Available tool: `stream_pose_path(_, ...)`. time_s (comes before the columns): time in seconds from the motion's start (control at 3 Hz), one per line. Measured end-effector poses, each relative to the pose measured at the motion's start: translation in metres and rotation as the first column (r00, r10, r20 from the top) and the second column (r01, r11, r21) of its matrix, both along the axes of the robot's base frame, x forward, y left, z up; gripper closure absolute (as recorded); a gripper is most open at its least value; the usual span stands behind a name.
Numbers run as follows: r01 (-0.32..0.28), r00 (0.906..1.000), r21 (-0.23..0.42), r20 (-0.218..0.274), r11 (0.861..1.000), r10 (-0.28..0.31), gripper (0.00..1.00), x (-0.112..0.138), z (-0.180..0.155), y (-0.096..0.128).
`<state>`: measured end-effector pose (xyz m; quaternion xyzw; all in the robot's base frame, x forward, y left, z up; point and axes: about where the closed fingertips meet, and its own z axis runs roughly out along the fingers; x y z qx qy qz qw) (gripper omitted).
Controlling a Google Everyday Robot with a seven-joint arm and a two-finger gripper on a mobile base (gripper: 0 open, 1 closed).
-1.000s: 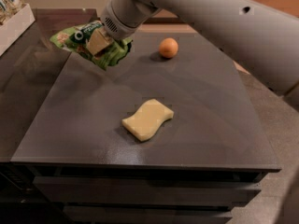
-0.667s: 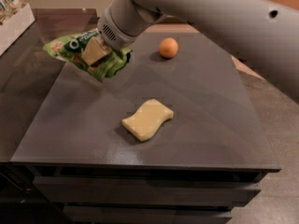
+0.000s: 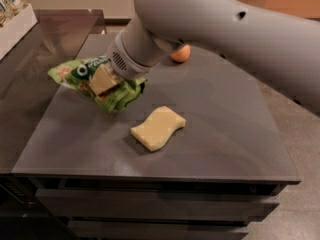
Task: Move green rice chip bag near sponge
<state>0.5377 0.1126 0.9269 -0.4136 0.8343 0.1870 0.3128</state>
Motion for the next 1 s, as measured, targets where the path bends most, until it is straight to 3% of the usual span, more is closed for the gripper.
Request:
stream_pose_path(0.67, 0.084, 0.9962, -0.039, -0.021, 0.996, -0.084, 0.13, -0.007, -0.020, -0.032)
stream_pose_path(1.0, 0.081, 0.9965, -0.039, -0.018, 0.996, -0.082, 0.00, -0.009, -0.018, -0.031)
